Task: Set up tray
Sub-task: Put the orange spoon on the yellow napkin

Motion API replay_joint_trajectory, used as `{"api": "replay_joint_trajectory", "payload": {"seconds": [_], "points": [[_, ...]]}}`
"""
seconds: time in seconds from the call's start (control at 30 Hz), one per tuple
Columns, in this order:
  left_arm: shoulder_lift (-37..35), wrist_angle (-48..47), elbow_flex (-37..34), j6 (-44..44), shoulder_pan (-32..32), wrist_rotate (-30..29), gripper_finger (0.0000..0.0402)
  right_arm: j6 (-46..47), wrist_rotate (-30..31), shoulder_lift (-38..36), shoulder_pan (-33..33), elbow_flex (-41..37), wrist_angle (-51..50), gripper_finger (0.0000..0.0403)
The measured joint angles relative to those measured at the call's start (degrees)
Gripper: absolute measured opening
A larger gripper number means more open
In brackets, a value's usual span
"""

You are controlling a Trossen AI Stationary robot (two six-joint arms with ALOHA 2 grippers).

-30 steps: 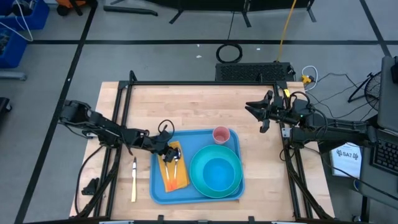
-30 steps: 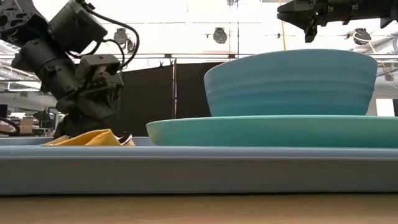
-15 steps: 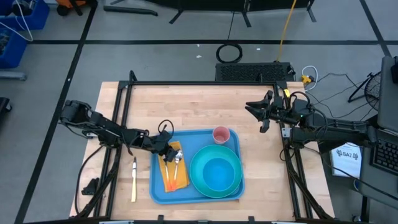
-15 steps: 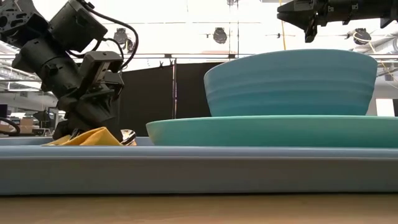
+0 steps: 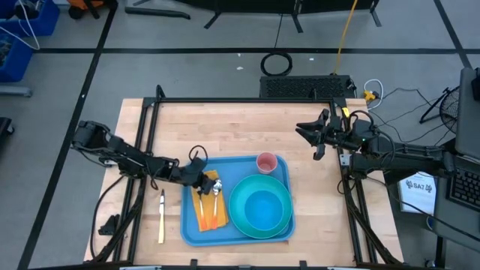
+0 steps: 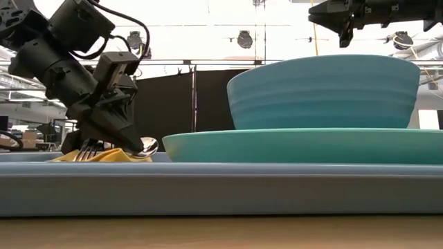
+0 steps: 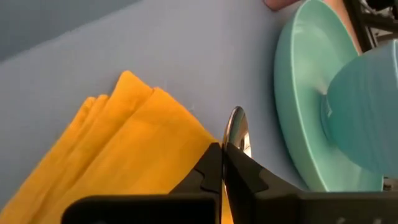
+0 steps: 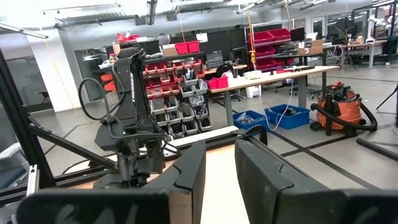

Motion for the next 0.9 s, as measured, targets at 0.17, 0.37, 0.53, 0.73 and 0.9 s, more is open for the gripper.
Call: {"api": "replay_joint_trajectory", "payload": {"seconds": [0.17, 0.37, 0.53, 0.73, 0.9], "points": [[-0.06, -0.47, 0.02, -2.67, -3.79, -4.77, 0.0004, -0.02, -0.01, -0.02, -0.02, 0.0, -0.36, 0.0077], [-0.23, -1.61, 0.02, -4.83, -7.22, -11.54, 0.0003, -0.04, 0.0, -0.02, -0.01, 0.0, -0.46, 0.0077], [-1.69, -4.89, 0.07, -5.65, -7.61, -13.61, 0.0002, -0.03, -0.02, -0.02, 0.0, 0.0, -0.48, 0.0077], [-3.42, -8.5, 0.09, -6.9, -7.71, -14.11, 0.0002, -0.02, 0.0, -0.02, 0.0, 0.0, -1.17, 0.0077], [-3.43, -9.18, 0.09, -7.71, -8.53, -15.85, 0.0002, -0.02, -0.02, 0.0, -0.02, 0.0, -1.51, 0.0077]]}}
